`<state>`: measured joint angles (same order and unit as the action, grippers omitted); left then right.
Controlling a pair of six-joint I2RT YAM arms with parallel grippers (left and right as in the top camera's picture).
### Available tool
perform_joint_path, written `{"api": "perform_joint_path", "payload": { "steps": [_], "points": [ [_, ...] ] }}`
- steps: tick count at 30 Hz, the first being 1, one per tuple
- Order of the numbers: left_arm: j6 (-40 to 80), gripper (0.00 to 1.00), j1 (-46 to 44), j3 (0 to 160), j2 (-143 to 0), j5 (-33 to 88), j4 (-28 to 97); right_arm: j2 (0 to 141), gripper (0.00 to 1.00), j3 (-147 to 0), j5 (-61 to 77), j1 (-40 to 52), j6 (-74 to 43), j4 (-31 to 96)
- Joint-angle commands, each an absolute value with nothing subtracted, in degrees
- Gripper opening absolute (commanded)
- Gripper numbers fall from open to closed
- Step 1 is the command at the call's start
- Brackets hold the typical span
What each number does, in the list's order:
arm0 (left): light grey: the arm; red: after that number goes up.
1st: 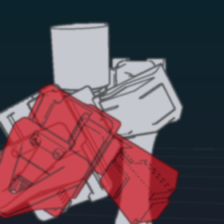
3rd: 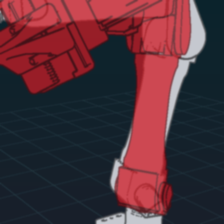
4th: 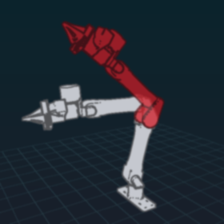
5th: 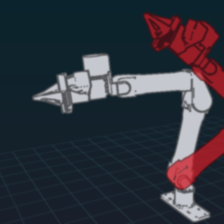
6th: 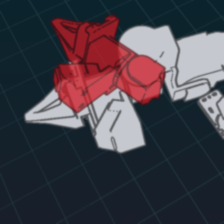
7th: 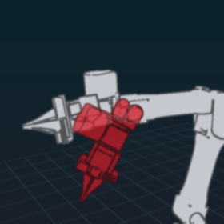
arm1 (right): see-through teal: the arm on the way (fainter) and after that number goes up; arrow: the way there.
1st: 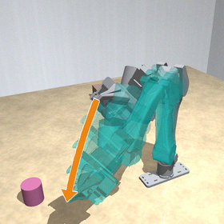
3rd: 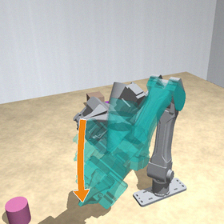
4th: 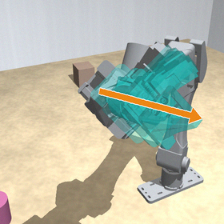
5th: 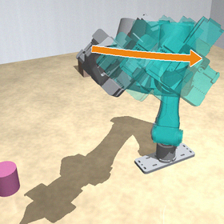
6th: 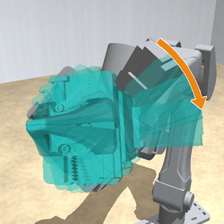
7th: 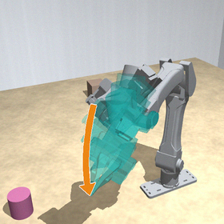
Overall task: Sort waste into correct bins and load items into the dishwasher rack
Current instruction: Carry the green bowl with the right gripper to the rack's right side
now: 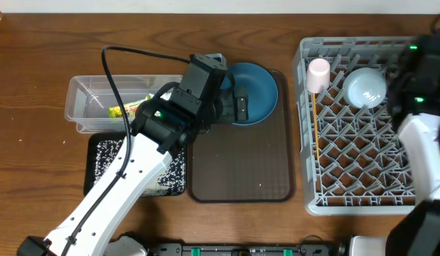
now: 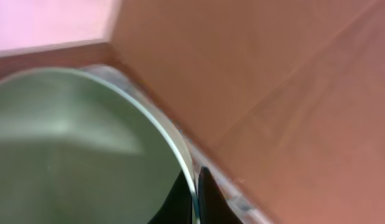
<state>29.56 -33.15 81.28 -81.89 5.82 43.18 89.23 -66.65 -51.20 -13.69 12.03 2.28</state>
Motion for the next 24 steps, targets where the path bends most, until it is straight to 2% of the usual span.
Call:
{"api": "perform_joint_path", "payload": {
  "steps": [1,9,24],
  "points": [
    [28.73,0.93,-33.01,82.35,-82.08,5.39,43.22,91.07,0.01,-66.65,-52.71,-19.68,20.43,-0.16],
    [28.73,0.93,-33.01,82.35,-82.08,5.39,43.22,94.02,0.01,-66.65,-46.22,-29.67,21.98,-3.03],
    [28.73,0.94,-33.01,82.35,-82.08,5.39,43.22,104.51,0.01,-66.65,-45.21,-31.66,41.32,-7.03]
  ]
}}
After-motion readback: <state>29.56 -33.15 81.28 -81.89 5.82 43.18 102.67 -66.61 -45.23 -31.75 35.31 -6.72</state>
